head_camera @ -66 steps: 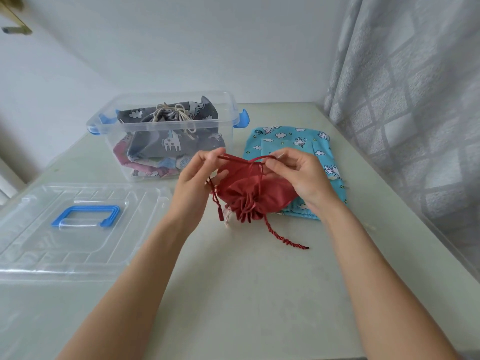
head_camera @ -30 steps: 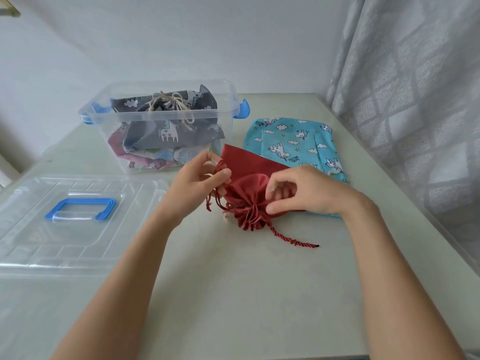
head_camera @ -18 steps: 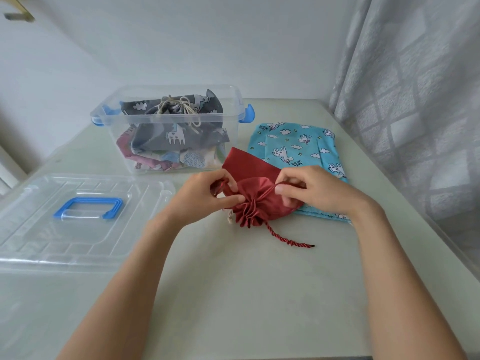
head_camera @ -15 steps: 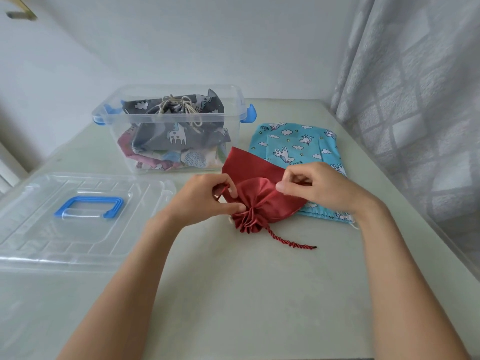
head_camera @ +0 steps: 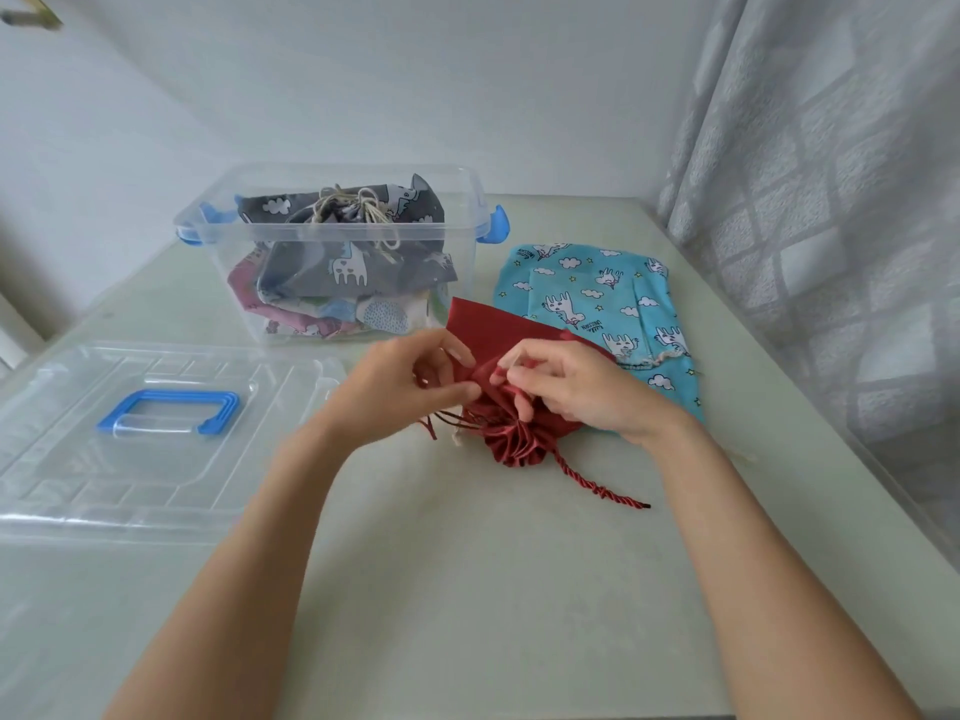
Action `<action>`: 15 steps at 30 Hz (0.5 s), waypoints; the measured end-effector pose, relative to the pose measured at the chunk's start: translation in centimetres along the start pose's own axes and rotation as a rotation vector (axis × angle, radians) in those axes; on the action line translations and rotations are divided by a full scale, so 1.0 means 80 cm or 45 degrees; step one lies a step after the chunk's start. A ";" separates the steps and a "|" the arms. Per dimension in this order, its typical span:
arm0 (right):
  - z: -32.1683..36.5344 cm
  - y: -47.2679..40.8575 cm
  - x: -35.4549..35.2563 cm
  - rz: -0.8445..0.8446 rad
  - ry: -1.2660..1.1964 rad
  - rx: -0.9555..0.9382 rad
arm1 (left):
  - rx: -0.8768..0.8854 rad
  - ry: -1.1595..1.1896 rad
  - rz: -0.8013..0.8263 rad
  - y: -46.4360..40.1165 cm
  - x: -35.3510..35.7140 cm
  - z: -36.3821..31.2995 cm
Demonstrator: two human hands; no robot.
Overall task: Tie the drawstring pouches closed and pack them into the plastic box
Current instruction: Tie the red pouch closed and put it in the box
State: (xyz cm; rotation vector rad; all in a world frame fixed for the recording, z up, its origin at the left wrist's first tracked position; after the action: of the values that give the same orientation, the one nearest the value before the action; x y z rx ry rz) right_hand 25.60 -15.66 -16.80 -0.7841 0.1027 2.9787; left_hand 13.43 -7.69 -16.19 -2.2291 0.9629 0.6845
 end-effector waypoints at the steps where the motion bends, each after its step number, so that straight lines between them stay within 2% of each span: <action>1: -0.003 -0.001 0.003 0.006 0.079 0.013 | -0.044 0.053 -0.024 0.001 -0.009 0.003; 3: -0.008 -0.003 0.007 -0.010 0.229 0.023 | -0.113 0.141 -0.050 0.004 -0.022 0.007; 5: -0.009 -0.005 0.007 -0.021 0.297 0.031 | -0.119 0.070 0.000 0.006 -0.023 0.007; 10: -0.007 -0.003 0.005 -0.025 0.319 0.019 | -0.145 -0.279 0.396 0.014 0.012 0.014; 15: -0.005 -0.003 0.004 -0.049 0.396 0.019 | -0.283 -0.334 0.603 0.026 0.023 0.012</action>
State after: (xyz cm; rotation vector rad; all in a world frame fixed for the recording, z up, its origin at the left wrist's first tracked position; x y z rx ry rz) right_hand 25.53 -15.47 -17.35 -1.2254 0.1212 2.7928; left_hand 12.73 -9.04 -18.74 -2.0304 1.3428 1.3155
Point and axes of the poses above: each hand's wrist, its own y-axis away from the middle knuckle, its own x-axis out of the palm, z = x × y, the point moved 8 cm from there along -y, towards the middle knuckle, and after that the axes turned 4 degrees about x, right-handed, at the moved point
